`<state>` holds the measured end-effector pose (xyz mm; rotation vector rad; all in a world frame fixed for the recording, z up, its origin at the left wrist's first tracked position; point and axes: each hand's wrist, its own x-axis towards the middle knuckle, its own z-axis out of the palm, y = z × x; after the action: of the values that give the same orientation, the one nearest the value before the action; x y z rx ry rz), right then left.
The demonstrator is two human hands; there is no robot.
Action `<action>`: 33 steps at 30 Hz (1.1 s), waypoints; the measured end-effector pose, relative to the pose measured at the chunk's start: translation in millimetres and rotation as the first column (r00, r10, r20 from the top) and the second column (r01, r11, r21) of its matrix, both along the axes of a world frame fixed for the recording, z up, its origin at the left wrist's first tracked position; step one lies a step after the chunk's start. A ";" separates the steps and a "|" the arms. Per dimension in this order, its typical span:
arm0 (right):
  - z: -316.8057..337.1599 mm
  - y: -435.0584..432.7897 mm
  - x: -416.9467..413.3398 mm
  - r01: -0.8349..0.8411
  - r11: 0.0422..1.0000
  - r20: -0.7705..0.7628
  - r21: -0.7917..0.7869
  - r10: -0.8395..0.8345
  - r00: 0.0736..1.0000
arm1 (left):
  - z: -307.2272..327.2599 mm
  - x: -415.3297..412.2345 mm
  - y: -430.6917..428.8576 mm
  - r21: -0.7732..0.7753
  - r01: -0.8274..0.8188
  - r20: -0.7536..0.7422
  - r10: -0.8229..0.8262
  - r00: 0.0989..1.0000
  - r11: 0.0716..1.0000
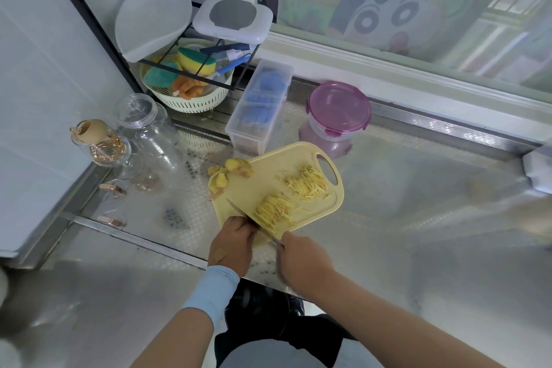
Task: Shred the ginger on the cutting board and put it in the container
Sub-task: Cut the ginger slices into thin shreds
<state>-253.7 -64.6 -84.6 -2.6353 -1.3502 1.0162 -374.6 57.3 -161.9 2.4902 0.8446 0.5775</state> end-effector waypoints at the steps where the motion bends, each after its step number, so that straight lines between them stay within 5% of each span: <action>1: -0.4 1.9 -0.4 0.004 1.000 -0.005 -0.013 -0.004 1.000 | 0.1 -0.3 -0.3 -0.015 -0.001 0.004 0.001 1.000 1.000; 33: -12.1 42.2 -7.5 -0.029 0.998 -0.010 0.058 0.029 1.000 | -7.6 -4.0 -2.0 -0.038 -0.103 -0.006 0.103 0.995 0.994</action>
<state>-261.2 -22.4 -96.7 -2.5726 -1.3975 0.9775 -378.6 55.2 -169.5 2.4253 0.9814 0.5855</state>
